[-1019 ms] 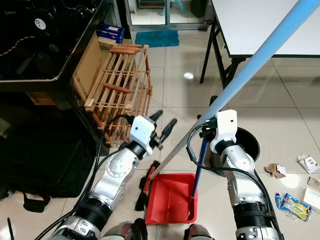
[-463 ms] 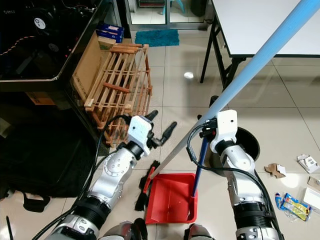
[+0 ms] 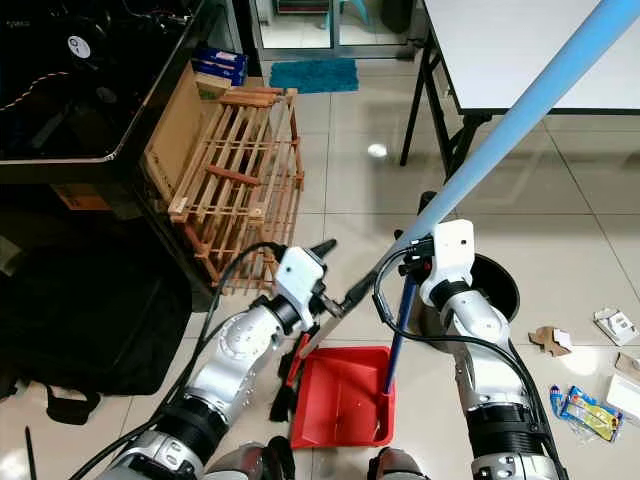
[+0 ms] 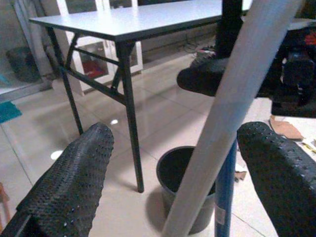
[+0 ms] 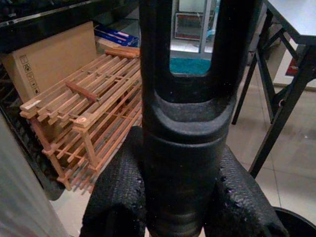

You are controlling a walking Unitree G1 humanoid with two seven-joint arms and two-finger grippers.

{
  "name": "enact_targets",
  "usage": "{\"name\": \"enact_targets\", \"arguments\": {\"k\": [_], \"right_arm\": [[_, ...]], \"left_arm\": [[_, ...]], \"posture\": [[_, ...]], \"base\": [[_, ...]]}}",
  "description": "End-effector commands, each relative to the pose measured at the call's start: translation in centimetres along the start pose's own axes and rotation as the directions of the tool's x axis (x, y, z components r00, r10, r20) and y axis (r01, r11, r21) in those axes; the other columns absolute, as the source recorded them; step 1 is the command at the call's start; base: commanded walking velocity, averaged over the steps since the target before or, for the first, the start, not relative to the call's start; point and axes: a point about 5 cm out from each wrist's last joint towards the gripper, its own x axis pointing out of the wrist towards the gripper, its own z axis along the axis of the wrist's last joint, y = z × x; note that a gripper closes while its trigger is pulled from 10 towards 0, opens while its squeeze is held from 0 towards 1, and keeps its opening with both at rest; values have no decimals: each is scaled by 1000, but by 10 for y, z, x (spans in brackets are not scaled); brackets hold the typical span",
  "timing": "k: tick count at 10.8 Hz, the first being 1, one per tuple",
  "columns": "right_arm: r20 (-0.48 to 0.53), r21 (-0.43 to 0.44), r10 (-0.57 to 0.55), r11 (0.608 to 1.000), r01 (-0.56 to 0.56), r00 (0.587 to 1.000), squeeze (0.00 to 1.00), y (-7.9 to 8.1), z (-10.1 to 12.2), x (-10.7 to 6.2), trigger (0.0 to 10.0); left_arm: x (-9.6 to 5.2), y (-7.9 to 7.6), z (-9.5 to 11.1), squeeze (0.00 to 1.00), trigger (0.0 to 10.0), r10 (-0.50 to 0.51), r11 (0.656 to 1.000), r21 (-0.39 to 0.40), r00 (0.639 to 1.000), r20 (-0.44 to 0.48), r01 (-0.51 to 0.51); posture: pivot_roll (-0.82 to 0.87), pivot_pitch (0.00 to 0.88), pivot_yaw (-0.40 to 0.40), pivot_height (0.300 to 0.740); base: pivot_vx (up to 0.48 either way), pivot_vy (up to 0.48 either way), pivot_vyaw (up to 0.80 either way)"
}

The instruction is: Sweep floor

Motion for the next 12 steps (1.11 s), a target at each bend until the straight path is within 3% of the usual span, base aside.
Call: {"name": "enact_targets", "arguments": {"k": [1,2,3,4,6,12], "right_arm": [[48,-4,10,1000,-10,999,0,2,10,2,10000],[49,-3,10,1000,-10,999,0,2,10,2,10000],[50,-1,10,1000,-10,999,0,2,10,1,10000],[49,-2,12,1000,-11,999,0,2,10,0,10000],[48,-7,16,1000,-16,999,0,3,10,0,10000],[47,-14,29,999,-28,998,0,7,10,-2,10000]], "left_arm": [[1,-6,-5,1000,10000,-31,1000,-2,999,-27,31],[2,-9,-6,1000,10000,-45,999,1,998,-34,45],[4,-12,-8,267,10000,-61,998,12,997,-48,61],[5,-13,-10,0,10000,-62,998,17,996,-62,64],[8,-10,-15,0,10000,-51,998,36,994,-101,55],[9,-3,-15,0,10000,-16,998,62,995,-103,23]], "posture": [[-254,128,63,740],[-256,129,65,740],[-257,130,63,740],[-258,133,62,740],[-259,140,61,740],[-262,154,60,740]], "base": [[0,0,0],[0,0,0],[0,0,0],[0,0,0],[0,0,0],[0,0,85]]}}
